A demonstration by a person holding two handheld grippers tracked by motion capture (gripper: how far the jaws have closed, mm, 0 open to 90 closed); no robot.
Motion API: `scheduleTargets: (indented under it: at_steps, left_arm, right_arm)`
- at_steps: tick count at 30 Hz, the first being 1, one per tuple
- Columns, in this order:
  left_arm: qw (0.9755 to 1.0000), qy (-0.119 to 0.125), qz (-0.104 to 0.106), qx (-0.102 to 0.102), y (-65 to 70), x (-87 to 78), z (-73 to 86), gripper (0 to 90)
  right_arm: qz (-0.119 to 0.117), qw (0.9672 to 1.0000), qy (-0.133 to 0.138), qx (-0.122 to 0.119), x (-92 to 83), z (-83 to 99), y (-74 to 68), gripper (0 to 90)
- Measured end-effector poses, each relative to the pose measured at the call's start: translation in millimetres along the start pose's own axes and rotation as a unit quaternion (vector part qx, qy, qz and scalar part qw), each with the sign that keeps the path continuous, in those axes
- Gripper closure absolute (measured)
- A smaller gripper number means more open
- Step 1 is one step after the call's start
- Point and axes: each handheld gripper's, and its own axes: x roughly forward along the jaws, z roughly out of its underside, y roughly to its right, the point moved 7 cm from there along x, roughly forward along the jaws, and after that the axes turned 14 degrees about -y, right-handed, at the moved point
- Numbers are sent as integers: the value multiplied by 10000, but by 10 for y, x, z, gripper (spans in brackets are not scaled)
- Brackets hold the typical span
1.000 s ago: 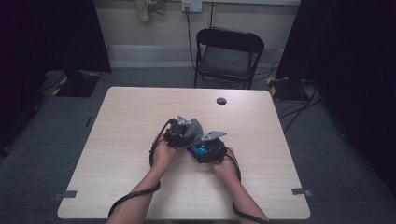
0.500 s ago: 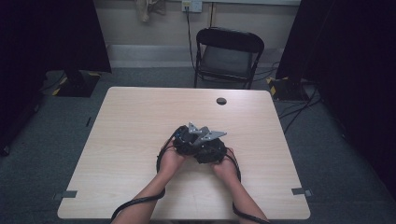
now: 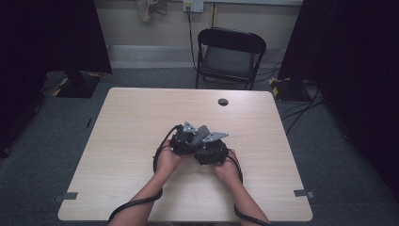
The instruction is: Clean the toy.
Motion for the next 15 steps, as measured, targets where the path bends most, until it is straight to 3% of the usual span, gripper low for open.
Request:
scheduleTargets:
  at_steps: [5,8,9,15]
  left_arm:
    - [9996,133,-234,-26,-197,-203,-23,701]
    - [9994,209,-243,-109,-293,-289,-26,700]
    - [9991,246,-312,-162,-381,-344,-23,700]
    - [9975,311,-497,-402,-609,-449,-5,700]
  right_arm:
    - [0,10000,-2,-3,0,0,0,261]
    - [0,10000,1,-6,0,0,0,261]
    - [-1,10000,2,-4,1,0,0,261]
    - [-2,10000,4,-3,1,-1,0,261]
